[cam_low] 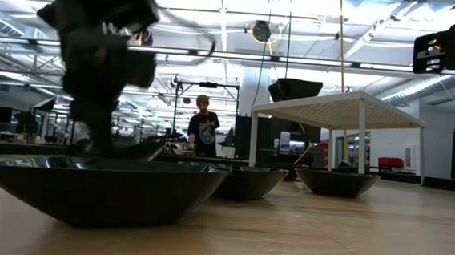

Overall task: Pick & Place Mini shaped plates
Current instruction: Put the black leaf shaped plate on the shelf

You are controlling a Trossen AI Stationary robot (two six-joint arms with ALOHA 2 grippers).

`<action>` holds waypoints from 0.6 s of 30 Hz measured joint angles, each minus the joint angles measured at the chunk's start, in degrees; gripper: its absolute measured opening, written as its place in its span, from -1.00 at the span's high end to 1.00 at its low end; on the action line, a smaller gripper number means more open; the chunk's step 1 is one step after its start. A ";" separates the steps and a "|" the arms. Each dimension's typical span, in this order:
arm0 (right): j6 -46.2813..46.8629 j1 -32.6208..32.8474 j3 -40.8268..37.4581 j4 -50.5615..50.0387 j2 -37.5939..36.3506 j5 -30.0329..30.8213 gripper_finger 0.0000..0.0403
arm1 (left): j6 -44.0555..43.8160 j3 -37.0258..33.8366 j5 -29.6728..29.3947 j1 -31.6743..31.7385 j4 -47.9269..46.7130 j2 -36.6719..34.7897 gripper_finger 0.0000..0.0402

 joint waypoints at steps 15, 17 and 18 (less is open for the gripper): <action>-0.02 0.02 0.00 -0.07 0.02 0.00 1.00 | 40.91 19.87 -47.94 0.25 9.75 -4.74 0.98; -0.01 0.01 0.00 -0.02 0.00 0.00 1.00 | 46.64 20.66 -50.78 0.97 14.93 -4.82 0.99; -0.01 0.02 0.00 -0.07 0.00 0.00 1.00 | 48.98 20.74 -51.67 1.43 18.12 -4.82 0.98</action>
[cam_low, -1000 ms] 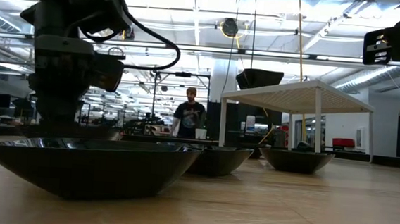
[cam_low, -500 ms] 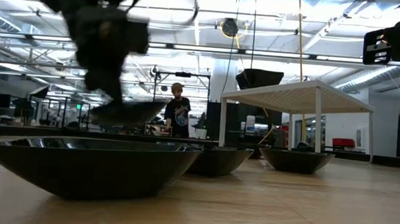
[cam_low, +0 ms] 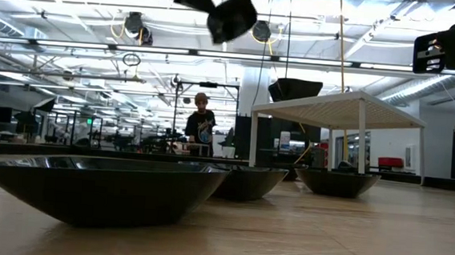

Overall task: Pick & Place Mini shaped plates
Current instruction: Put the black leaf shaped plate on the shelf

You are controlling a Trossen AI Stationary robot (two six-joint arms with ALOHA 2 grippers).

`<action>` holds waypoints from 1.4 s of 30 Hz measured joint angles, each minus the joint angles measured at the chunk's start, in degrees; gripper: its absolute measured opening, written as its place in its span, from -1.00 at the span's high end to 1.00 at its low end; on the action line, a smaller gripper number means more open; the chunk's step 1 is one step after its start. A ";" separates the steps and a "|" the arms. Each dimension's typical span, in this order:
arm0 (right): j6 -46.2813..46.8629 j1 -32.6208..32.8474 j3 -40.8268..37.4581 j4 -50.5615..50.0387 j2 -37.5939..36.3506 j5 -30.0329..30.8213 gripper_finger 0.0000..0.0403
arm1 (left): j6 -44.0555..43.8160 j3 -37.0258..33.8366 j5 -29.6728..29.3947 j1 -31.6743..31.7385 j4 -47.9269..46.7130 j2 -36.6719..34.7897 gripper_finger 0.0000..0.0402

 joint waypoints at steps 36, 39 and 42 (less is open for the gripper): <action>2.30 -0.21 -9.81 23.42 2.23 0.52 1.00 | 26.53 -0.03 20.78 10.25 17.41 0.75 0.98; -5.72 -0.22 -9.86 26.16 2.28 2.10 1.00 | 29.52 -0.03 20.55 10.02 17.44 0.75 0.99; -16.26 -0.23 -9.90 35.02 3.17 6.43 1.00 | 29.45 -0.03 20.55 10.54 17.49 0.75 0.98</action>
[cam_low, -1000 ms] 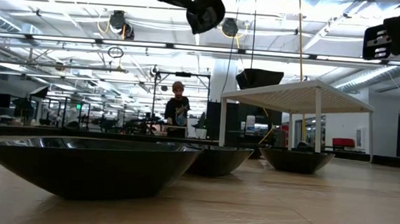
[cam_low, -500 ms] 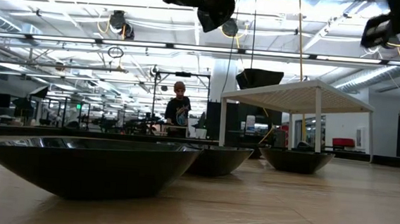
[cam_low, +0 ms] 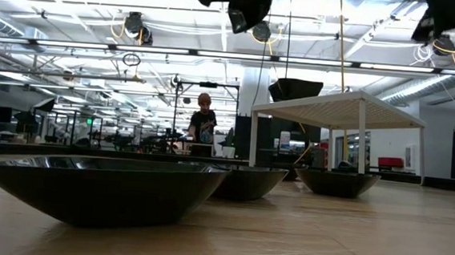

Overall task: Pick & Place Mini shaped plates
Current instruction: Put the black leaf shaped plate on the shelf

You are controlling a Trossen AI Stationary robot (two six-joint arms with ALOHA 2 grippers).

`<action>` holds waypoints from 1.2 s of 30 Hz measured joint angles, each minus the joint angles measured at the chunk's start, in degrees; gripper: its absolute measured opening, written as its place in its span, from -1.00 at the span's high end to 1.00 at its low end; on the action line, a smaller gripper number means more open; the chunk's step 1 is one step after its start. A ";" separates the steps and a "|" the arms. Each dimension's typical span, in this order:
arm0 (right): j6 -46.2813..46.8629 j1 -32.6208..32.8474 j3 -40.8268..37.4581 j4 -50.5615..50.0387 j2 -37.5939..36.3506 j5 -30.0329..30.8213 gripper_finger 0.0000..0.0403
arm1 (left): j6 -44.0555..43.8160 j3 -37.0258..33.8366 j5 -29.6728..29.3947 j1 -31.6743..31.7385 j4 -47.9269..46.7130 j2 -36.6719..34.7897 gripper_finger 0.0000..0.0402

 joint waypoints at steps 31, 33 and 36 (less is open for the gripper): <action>5.53 -26.34 39.19 19.86 65.82 17.28 -0.15 | -1.46 -0.03 1.31 0.60 1.48 -0.04 0.99; 5.97 -26.32 39.97 19.85 66.93 14.86 -0.13 | -1.43 -0.04 1.26 0.61 1.48 -0.04 0.99; 6.24 -26.25 40.52 21.97 67.94 13.10 -0.09 | -1.26 -0.04 1.00 0.60 1.45 -0.04 0.99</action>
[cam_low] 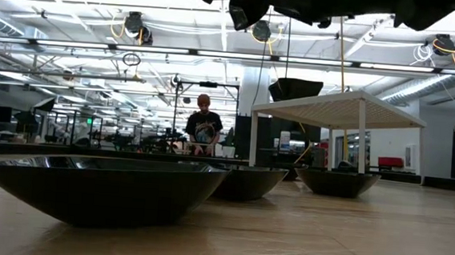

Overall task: Pick & Place Mini shaped plates
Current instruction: Put the black leaf shaped plate on the shelf

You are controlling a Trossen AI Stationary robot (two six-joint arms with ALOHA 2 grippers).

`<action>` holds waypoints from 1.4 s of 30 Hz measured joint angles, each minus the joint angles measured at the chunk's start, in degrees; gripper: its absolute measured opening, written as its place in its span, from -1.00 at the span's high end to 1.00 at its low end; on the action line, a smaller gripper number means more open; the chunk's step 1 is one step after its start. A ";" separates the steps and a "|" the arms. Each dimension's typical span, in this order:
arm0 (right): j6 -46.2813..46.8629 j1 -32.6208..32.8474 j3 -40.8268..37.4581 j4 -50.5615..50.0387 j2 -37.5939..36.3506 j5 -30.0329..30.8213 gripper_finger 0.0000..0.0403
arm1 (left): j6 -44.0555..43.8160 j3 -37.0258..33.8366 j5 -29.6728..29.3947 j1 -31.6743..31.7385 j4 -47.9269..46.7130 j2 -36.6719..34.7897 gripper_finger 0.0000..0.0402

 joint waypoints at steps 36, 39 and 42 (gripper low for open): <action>-5.42 -2.64 0.04 4.08 0.56 -0.29 0.99 | -6.34 0.01 5.51 -3.77 2.13 0.00 0.53; -6.20 -2.60 0.05 1.67 -0.29 -0.17 1.00 | -6.32 1.34 2.06 -5.91 -1.98 0.00 0.27; -5.85 -2.62 2.15 -5.76 -2.12 0.50 1.00 | -6.18 2.72 -1.82 -7.77 -4.75 0.00 0.05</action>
